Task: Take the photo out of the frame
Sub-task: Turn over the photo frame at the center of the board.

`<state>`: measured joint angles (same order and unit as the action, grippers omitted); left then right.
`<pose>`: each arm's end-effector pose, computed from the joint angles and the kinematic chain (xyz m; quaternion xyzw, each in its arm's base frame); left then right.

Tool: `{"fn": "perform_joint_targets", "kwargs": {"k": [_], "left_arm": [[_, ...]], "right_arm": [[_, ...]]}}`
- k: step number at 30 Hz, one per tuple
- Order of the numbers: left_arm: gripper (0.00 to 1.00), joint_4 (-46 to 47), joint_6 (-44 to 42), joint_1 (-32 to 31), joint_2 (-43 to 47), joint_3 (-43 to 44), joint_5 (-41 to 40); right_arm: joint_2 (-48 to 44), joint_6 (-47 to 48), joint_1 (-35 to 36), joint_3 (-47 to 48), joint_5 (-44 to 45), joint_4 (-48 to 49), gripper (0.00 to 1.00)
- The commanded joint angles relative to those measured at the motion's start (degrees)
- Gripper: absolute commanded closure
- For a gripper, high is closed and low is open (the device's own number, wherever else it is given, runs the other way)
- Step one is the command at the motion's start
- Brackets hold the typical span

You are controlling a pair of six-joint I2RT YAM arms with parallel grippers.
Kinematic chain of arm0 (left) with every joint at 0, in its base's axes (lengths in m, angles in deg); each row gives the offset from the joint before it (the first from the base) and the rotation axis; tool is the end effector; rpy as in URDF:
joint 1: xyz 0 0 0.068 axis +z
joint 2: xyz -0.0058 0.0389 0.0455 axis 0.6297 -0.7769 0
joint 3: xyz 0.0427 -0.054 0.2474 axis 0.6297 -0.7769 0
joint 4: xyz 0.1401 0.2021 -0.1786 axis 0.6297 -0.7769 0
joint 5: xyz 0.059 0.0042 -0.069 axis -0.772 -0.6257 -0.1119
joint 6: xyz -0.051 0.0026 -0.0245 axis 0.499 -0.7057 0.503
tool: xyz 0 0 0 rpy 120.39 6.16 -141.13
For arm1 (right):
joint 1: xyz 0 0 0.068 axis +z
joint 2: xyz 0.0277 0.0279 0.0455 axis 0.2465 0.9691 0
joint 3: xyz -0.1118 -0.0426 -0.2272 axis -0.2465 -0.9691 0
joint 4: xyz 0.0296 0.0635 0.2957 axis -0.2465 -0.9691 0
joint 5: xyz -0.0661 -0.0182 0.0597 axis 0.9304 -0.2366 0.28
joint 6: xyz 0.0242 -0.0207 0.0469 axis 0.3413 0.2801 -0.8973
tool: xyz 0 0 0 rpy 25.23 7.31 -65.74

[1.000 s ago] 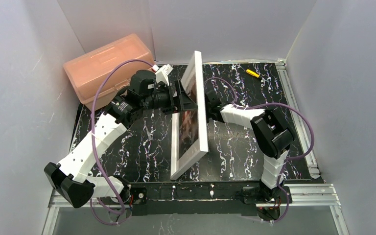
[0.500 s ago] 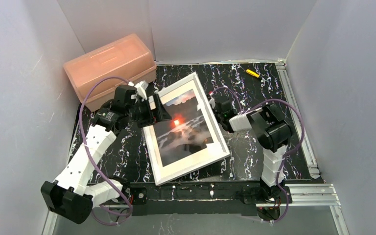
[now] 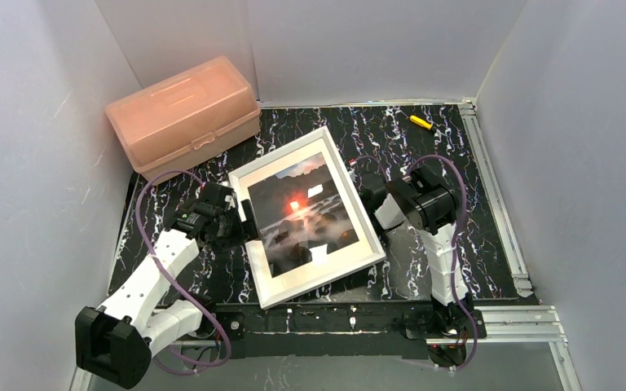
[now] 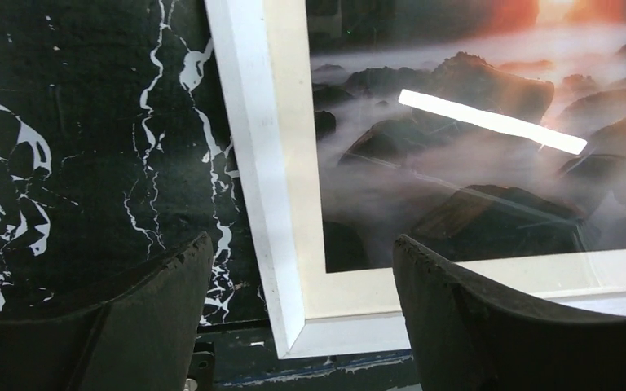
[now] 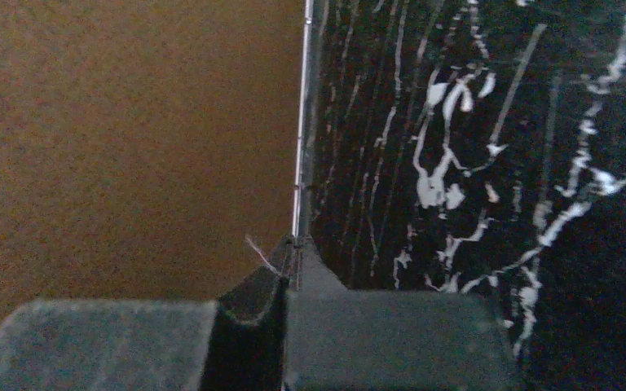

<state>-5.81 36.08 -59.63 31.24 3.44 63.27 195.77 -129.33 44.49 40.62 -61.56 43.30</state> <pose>0.2352 -0.0913 0.2194 -0.1161 0.9454 -0.1701 0.2526 0.3256 0.2195 0.0216 0.0370 0.7318 0.6541 0.1879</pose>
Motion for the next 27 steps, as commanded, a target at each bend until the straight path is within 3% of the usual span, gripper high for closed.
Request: {"fn": "perform_joint_targets", "kwargs": {"k": [1,6,10,13,17,21,27], "left_arm": [[0.21,0.45,2.62,0.25,2.08,-2.97,-3.8],[0.29,10.57,5.48,0.25,-1.41,-8.78,2.74],[0.4,20.54,6.61,0.25,-4.22,-12.69,5.09],[0.46,23.49,5.36,0.24,-7.38,-13.08,5.01],[0.63,23.87,3.46,0.28,-12.15,-11.97,5.09],[0.76,25.32,2.54,0.26,-14.03,-12.43,4.96],[0.94,26.06,0.84,0.23,-17.06,-11.48,6.52]], "right_arm": [[-1.13,-1.79,-1.02,0.13,-1.28,15.25,0.99],[-2.57,-0.11,-2.3,-1.11,-2.26,13.34,0.99],[-5.76,6.11,-4.29,-2.45,-2.89,3.8,0.91],[-10.6,17.55,-5.91,-2.93,-1.15,-13.92,0.92],[-18.85,38.32,-6.4,1.73,12.36,-51.49,0.92],[-22.53,43.75,-7.66,4.0,24.47,-67.84,0.92],[-25.71,47.26,-7.96,6.49,41.45,-82.06,0.91]]}}
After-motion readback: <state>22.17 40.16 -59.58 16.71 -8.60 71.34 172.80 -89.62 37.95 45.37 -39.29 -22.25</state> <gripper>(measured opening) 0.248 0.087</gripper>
